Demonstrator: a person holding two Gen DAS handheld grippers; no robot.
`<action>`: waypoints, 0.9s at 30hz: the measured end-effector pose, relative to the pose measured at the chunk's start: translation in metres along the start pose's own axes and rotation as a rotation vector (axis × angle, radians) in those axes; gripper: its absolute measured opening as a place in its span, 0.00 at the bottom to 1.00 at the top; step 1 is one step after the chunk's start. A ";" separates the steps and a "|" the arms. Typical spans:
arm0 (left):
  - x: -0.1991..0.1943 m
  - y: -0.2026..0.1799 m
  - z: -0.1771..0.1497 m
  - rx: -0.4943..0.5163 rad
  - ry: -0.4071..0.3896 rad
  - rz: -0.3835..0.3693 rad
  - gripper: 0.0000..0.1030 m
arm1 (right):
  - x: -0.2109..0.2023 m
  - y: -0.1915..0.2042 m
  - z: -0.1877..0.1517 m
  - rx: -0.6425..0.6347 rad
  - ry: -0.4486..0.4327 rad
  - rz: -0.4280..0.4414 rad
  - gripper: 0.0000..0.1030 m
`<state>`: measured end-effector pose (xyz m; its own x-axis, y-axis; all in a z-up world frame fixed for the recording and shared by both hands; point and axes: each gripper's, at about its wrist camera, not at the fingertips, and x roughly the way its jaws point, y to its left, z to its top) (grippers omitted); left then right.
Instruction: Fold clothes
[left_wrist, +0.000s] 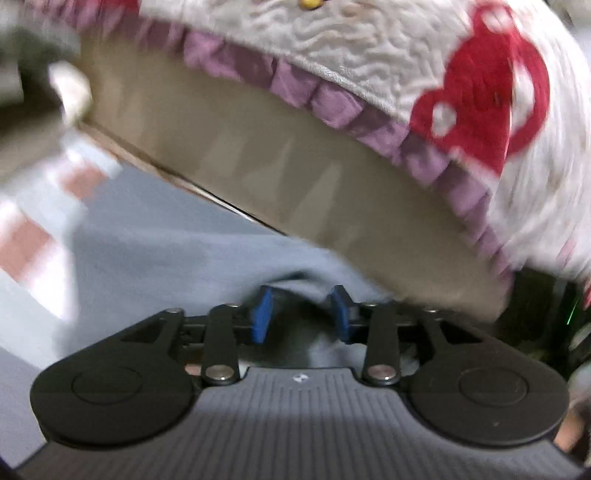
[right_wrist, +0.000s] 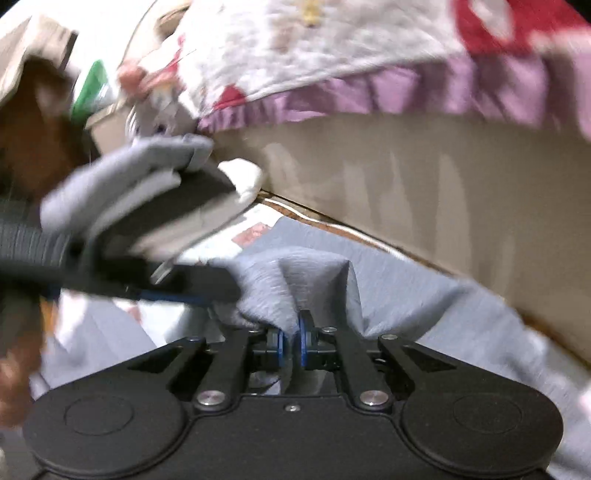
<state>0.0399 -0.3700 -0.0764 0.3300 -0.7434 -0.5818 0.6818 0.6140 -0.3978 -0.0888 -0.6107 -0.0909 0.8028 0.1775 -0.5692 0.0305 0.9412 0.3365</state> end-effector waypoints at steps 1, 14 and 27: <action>0.000 0.000 -0.007 0.064 0.009 0.070 0.49 | 0.002 -0.007 0.001 0.038 0.000 0.010 0.08; 0.038 0.015 -0.036 0.278 0.135 0.317 0.59 | 0.012 -0.020 0.011 0.193 -0.040 0.152 0.08; 0.113 0.042 0.001 0.298 0.223 0.321 0.62 | 0.036 -0.063 0.008 0.251 0.059 -0.100 0.11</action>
<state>0.1066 -0.4283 -0.1576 0.4286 -0.4341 -0.7924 0.7364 0.6760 0.0279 -0.0569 -0.6657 -0.1270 0.7527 0.1109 -0.6490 0.2601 0.8554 0.4479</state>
